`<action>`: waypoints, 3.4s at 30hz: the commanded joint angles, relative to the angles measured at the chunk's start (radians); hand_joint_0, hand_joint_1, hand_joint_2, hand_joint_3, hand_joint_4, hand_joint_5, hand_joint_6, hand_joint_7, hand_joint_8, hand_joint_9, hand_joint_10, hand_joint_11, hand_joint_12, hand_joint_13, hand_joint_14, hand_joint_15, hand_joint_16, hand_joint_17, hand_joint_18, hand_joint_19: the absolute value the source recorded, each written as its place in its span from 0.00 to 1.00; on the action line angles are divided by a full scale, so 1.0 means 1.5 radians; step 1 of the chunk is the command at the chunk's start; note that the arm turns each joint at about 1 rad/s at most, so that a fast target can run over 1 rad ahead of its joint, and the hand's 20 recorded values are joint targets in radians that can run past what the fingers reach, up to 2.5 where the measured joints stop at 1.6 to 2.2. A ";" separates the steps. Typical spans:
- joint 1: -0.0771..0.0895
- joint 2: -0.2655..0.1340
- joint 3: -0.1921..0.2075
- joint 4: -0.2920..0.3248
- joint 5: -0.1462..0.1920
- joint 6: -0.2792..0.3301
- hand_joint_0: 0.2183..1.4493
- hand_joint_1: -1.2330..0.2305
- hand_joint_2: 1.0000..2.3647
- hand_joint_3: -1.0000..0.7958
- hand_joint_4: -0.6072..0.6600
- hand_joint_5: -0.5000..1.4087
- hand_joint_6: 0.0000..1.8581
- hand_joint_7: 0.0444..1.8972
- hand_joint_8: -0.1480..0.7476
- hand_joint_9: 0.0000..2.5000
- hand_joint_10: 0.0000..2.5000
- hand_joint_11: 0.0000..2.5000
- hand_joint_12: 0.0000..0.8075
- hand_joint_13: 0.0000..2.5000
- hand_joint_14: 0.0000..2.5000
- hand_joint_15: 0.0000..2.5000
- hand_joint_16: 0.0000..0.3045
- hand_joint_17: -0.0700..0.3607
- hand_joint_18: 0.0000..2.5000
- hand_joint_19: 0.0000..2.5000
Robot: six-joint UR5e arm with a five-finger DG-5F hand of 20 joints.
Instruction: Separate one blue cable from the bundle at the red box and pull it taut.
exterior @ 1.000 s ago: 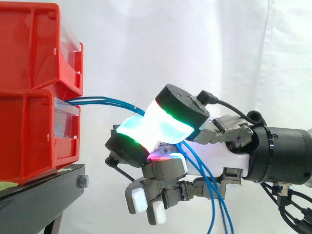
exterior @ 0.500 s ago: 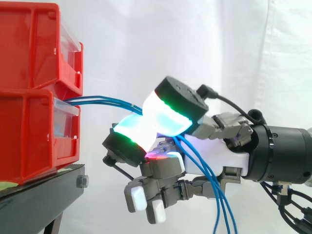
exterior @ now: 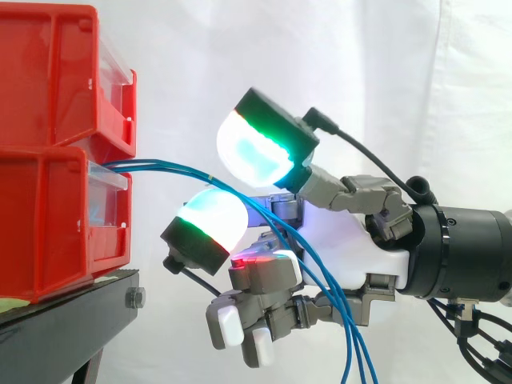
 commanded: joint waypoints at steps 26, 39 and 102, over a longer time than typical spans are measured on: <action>-0.001 0.000 0.000 0.000 0.000 0.000 0.40 0.18 0.00 0.28 0.54 0.18 0.49 0.67 0.46 0.46 0.01 0.48 0.42 0.37 0.01 0.26 0.15 0.41 0.34 0.31; 0.000 0.000 -0.001 0.000 0.000 0.000 0.31 0.44 0.00 0.28 0.49 0.20 0.47 0.62 0.46 0.49 0.01 0.45 0.43 0.38 0.01 0.27 0.15 0.41 0.34 0.35; 0.002 0.000 0.001 0.001 0.008 0.000 0.31 0.39 0.01 0.40 0.55 0.18 0.43 0.61 0.48 0.47 0.01 0.47 0.45 0.39 0.01 0.27 0.17 0.43 0.34 0.35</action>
